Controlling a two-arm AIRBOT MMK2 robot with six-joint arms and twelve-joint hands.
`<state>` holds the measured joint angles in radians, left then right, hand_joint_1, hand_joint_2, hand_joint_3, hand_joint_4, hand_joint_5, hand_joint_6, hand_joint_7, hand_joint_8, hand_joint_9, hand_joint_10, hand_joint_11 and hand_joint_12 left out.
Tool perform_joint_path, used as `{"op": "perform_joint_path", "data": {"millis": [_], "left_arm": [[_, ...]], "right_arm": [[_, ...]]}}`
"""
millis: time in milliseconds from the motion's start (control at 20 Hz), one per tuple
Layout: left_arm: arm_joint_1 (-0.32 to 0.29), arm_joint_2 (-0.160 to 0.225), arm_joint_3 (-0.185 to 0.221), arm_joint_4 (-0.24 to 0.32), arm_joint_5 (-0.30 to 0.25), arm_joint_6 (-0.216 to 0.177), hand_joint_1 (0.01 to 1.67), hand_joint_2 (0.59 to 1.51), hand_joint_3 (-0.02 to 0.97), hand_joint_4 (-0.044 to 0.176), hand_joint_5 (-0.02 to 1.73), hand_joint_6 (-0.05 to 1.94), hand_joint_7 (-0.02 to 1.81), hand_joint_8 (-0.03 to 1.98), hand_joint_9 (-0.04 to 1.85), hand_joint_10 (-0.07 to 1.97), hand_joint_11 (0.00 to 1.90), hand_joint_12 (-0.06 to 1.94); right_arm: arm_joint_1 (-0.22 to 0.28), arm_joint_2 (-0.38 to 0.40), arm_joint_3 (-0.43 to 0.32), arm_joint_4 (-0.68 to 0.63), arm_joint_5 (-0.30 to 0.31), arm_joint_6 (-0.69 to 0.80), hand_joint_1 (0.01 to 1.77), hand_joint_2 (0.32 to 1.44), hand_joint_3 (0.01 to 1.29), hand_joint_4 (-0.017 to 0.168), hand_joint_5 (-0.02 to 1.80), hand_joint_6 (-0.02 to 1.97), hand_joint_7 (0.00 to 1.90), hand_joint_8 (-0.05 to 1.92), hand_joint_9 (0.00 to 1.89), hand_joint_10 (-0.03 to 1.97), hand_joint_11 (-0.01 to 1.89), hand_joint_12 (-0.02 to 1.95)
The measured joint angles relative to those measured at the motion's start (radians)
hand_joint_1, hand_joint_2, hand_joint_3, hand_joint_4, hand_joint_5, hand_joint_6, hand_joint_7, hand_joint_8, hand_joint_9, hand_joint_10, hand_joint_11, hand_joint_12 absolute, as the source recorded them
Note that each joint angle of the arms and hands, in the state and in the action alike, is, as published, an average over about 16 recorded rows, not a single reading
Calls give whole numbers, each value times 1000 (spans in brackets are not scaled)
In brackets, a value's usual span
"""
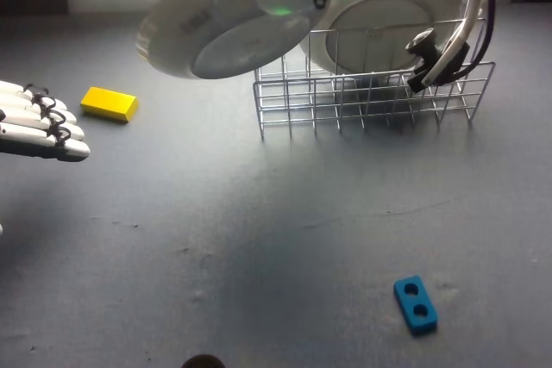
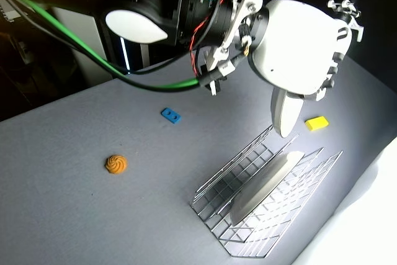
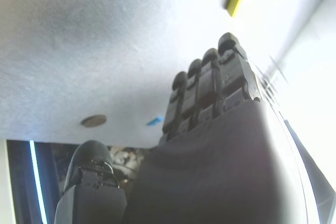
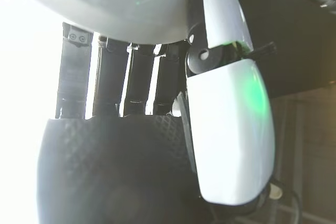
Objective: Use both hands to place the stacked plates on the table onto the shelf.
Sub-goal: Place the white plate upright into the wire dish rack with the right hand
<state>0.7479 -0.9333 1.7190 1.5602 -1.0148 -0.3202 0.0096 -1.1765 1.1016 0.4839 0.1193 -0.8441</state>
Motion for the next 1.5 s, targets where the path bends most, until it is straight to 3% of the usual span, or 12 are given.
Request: {"op": "perform_joint_path", "data": {"millis": [350,750,1500], "left_arm": [[0,0,-1,1,0,0,14,1120,21,2,19,11,19,7,21,-56,17,14],[0,0,-2,3,0,0,14,1121,22,2,19,11,20,7,22,-57,18,14],[0,-7,-2,12,-1,0,14,1119,21,2,19,11,19,7,21,-57,18,15]], "right_arm": [[-3,4,18,92,1,-10,1274,1008,15,-3,995,823,1129,731,1224,210,840,1068],[-13,7,47,169,-5,-19,1273,1009,15,-2,994,824,1138,720,1266,98,828,1096],[-55,-3,143,223,-24,-22,1260,1009,16,-2,982,824,1121,758,1288,60,818,1066]]}}
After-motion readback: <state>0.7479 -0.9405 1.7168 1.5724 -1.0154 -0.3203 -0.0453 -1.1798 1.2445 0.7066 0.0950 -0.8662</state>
